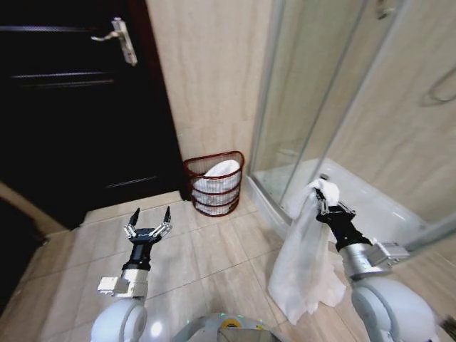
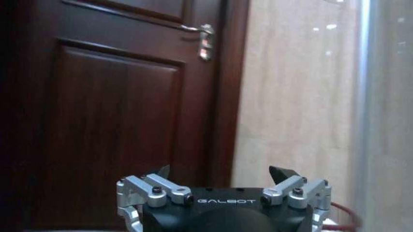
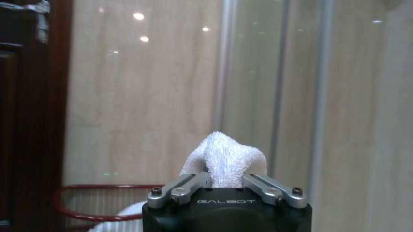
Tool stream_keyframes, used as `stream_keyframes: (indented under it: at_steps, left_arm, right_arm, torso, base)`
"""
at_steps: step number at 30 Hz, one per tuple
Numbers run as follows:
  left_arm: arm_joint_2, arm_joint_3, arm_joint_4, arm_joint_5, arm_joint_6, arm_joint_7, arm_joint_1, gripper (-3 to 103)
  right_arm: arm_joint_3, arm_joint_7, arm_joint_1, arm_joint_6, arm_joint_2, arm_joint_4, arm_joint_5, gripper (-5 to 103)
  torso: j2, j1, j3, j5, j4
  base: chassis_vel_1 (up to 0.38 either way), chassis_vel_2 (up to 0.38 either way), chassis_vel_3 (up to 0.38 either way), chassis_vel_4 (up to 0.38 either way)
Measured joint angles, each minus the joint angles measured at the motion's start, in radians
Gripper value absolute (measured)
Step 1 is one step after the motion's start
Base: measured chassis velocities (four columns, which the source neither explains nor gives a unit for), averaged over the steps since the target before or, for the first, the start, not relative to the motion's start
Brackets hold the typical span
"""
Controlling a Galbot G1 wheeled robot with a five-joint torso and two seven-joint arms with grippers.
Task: Discard the used towel into the hamper.
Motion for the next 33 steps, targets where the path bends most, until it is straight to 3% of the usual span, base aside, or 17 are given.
stream_keyframes:
  at_steps: [14,33]
  left_arm:
    - [-0.007,0.003,-0.017,0.008,0.03,-0.049,-0.003,100]
    - [-0.038,0.004,-0.04,0.027,0.04,-0.075,0.002,100]
  right_arm:
    - [0.006,-0.002,0.0,0.004,0.001,0.0,0.006,3]
    - [0.0,-0.001,0.01,0.007,-0.02,0.0,0.025,3]
  torso:
    - [0.034,0.006,0.028,0.0002,0.0001]
    - [0.118,0.025,0.092,0.0001,0.0002]
  base:
    - [0.031,0.032,0.027,0.027]
    - [0.0,0.0,0.0,0.0]
